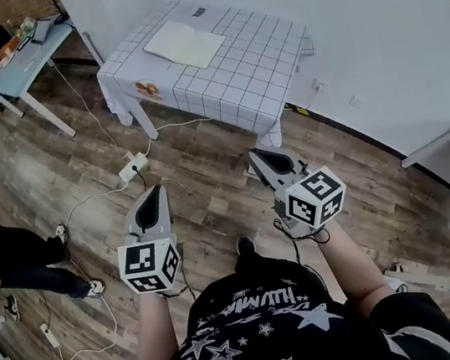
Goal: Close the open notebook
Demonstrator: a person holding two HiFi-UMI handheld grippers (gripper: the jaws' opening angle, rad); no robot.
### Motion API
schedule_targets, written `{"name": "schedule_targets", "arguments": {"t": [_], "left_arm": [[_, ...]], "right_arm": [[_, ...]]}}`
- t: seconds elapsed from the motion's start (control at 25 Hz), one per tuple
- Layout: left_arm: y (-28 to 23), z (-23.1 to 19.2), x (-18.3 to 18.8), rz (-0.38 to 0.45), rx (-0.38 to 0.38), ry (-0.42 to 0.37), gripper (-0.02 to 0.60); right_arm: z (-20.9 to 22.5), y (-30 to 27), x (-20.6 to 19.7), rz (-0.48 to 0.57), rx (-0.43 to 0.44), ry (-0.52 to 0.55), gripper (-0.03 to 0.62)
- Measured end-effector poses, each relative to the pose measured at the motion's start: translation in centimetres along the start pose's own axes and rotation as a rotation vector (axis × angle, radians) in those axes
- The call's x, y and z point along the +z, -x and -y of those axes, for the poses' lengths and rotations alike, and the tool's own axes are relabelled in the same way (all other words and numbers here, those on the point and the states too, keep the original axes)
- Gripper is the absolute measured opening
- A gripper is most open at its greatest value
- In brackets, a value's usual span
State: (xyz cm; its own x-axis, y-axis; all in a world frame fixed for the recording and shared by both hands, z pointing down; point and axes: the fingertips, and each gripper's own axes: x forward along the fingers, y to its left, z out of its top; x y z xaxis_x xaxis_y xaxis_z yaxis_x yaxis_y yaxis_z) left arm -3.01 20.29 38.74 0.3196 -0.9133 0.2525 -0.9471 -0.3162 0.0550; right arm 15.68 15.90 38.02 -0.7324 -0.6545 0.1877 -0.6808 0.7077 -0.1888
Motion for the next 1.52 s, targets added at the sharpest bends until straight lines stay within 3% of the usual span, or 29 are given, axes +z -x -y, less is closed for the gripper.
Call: {"name": "schedule_targets", "arguments": {"t": [0.4,0.76,1.12,1.52], "left_arm": [[-4.4,-0.4,1.1,-0.012,0.076,0.031,0.009],[-6.3,-2.4,1.0,-0.005,0.103,0.079,0.009],[-11.8,-7.0,2.0,0.002,0.026,0.085,0.009],[-18.1,-15.0,3.8,-0.010,-0.058,0.122,0.009]], "right_arm": [[5.7,-3.1,1.5,0.008,0.054,-0.023,0.014],[7.1,-6.2,1.2,-0.025,0.071,-0.039,0.014],[8.8,-10.6,1.8,-0.054,-0.009,-0.022,0.014],[9.8,-19.6,2.8,-0.099,-0.073,-0.007,0.014]]}}
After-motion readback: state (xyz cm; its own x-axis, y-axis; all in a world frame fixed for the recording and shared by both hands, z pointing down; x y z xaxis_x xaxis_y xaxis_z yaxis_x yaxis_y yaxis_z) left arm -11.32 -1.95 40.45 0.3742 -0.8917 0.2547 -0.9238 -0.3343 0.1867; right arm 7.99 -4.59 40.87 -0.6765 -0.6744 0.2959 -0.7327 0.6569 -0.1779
